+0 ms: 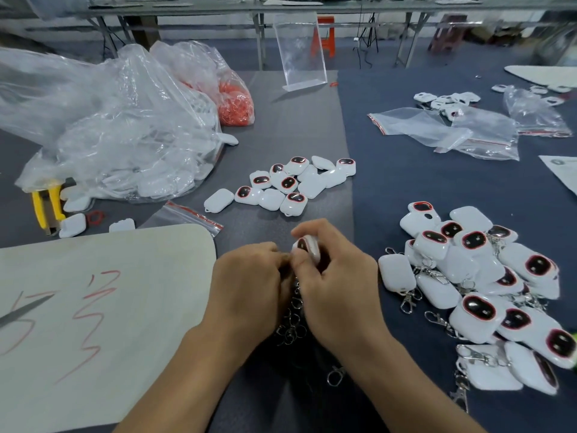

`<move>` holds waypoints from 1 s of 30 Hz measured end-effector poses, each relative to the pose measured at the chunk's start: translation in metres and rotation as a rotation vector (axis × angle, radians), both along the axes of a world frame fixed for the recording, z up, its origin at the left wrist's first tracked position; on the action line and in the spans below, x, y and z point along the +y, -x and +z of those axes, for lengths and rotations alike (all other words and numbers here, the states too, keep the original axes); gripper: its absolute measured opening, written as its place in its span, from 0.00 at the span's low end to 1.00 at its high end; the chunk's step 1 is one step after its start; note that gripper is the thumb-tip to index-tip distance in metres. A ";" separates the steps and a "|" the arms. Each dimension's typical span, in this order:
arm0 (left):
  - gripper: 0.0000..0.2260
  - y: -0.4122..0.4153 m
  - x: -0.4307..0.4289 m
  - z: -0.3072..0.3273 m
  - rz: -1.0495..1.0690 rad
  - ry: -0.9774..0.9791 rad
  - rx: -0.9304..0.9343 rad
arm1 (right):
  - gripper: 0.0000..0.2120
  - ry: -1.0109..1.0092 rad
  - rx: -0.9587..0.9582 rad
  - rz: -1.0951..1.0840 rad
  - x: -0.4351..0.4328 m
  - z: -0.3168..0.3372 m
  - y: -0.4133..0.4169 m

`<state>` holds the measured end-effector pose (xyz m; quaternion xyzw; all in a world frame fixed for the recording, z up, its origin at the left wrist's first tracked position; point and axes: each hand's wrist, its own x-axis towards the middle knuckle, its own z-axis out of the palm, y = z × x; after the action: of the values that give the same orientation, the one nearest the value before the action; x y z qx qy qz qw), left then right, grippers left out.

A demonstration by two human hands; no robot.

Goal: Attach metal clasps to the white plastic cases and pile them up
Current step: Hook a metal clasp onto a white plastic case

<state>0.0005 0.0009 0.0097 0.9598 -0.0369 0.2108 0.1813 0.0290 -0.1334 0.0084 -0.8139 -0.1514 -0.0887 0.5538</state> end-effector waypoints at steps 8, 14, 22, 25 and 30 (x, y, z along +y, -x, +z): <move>0.05 -0.006 -0.002 -0.001 0.111 0.409 0.000 | 0.11 -0.437 0.476 0.017 -0.012 0.006 -0.024; 0.07 -0.005 0.000 -0.003 0.060 0.416 -0.112 | 0.05 -0.491 0.621 0.028 -0.020 0.010 -0.033; 0.02 -0.005 -0.002 -0.002 -0.051 0.021 -0.215 | 0.16 -0.457 0.668 0.081 -0.022 0.008 -0.034; 0.07 -0.004 -0.003 -0.003 -0.031 0.029 -0.213 | 0.09 -0.307 0.498 0.080 -0.023 0.004 -0.037; 0.05 -0.004 -0.001 -0.001 -0.073 -0.043 -0.242 | 0.06 -0.219 0.439 0.023 -0.024 0.002 -0.039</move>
<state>0.0041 0.0000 0.0085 0.9291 -0.0978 0.3175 0.1626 0.0675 -0.1577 0.0108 -0.7472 -0.0260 0.0807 0.6592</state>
